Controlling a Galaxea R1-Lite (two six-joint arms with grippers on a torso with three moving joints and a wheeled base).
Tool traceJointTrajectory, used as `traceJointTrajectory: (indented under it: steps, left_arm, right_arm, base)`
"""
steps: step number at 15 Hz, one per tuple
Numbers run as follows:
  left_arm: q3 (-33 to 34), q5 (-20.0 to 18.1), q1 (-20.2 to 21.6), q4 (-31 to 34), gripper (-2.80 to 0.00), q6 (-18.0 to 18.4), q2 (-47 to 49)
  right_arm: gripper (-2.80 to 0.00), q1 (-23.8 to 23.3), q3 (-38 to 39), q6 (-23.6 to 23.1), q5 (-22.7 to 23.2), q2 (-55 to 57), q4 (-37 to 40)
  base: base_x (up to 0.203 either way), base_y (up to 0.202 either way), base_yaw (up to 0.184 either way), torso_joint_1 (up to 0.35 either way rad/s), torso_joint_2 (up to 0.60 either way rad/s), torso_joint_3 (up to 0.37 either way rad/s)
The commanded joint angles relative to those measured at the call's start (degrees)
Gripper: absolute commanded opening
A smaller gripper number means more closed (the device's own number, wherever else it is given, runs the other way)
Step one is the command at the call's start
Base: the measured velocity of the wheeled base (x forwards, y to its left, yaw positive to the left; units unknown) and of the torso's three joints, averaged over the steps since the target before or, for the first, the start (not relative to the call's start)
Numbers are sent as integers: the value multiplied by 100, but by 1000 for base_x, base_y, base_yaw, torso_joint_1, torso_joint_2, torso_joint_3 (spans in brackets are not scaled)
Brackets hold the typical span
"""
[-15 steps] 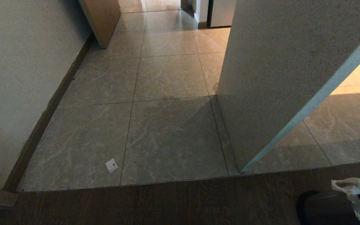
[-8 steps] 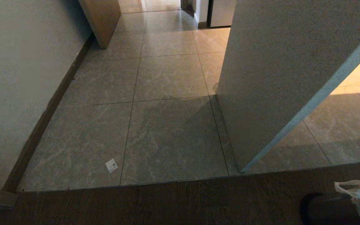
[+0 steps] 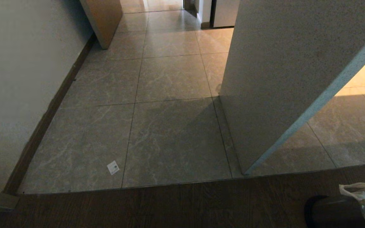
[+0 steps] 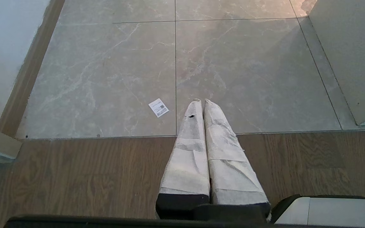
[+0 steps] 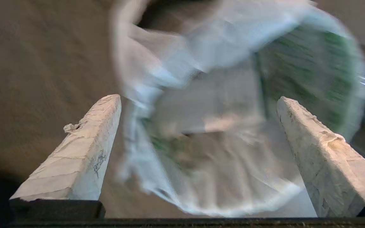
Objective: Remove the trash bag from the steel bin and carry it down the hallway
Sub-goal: Pick up the trash bag
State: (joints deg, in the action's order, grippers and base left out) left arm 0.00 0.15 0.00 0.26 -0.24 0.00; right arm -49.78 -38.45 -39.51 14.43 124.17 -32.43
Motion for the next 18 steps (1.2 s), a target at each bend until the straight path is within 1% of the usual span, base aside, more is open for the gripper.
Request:
traceJointTrajectory:
  steps: [1, 2, 5, 9, 14, 18]
  left_arm:
    - [0, 3, 0, 1, -280, -2, 0]
    - [0, 3, 0, 1, -280, -2, 0]
    - [0, 3, 0, 1, -280, -2, 0]
    - [0, 3, 0, 1, -280, -2, 0]
    - [0, 3, 0, 1, -280, -2, 0]
    - [0, 3, 0, 1, -280, -2, 0]
  right_arm:
    - [0, -37, 4, -134, -160, -86, -9]
    - [0, -75, 12, -177, -184, -86, -2]
    - [0, -154, 74, -284, -501, -49, -10]
    - [0, -199, -5, -384, -547, 74, -17]
    - [0, -181, -4, -373, -466, 321, -21]
    - [0, -181, -146, -342, -165, 534, -73]
  base:
    - [0, 0, 0, 0, 0, 0]
    - [0, 0, 0, 0, 0, 0]
    - [0, 0, 0, 0, 0, 0]
    - [0, 0, 0, 0, 0, 0]
    - [0, 0, 0, 0, 0, 0]
    - [0, 0, 0, 0, 0, 0]
